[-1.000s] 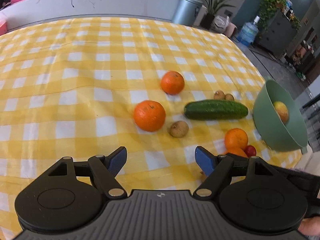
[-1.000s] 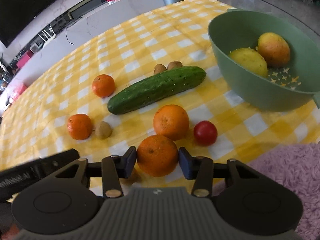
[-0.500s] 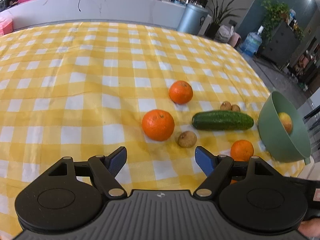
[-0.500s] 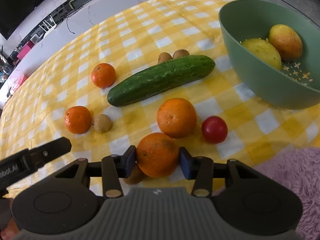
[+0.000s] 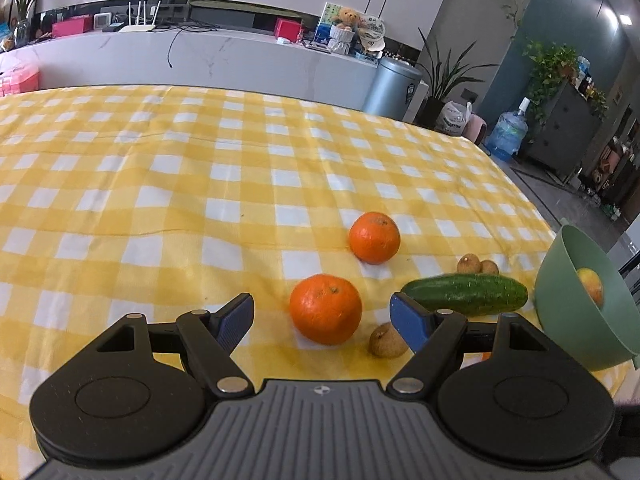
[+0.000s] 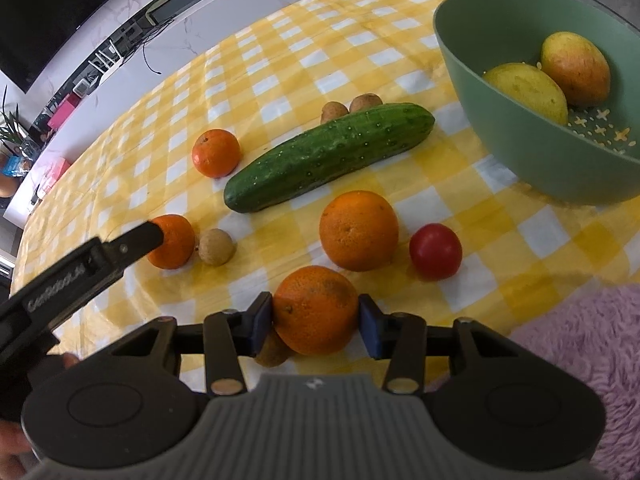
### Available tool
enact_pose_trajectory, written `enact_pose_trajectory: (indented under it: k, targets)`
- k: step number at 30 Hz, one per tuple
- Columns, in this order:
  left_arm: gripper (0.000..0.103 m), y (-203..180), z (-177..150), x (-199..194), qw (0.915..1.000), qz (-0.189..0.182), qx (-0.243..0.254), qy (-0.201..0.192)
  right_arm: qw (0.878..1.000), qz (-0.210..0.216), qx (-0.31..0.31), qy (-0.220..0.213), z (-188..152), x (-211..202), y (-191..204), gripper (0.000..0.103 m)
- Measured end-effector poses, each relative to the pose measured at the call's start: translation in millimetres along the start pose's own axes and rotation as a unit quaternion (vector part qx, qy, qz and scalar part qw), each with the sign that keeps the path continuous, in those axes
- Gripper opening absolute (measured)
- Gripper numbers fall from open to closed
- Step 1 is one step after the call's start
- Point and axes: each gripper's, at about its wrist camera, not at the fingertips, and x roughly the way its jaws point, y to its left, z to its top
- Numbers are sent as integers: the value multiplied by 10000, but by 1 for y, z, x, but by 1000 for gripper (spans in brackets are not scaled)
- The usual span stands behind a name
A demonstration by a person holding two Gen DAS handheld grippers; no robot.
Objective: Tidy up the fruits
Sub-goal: 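Grasp another mandarin orange with the left tool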
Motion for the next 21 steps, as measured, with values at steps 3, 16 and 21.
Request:
enact_pose_trajectory:
  k: [3, 16, 21]
  targets:
    - [91, -2, 1, 8, 10000, 31, 34, -15, 10000, 31, -44, 15, 0, 1, 1, 43]
    - [69, -8, -3, 31, 9989, 317, 297, 189, 10000, 78, -30, 22, 0, 1, 0, 45]
    - [54, -8, -4, 26, 9994, 184, 255, 137, 10000, 65, -43, 20, 1, 1, 1, 45]
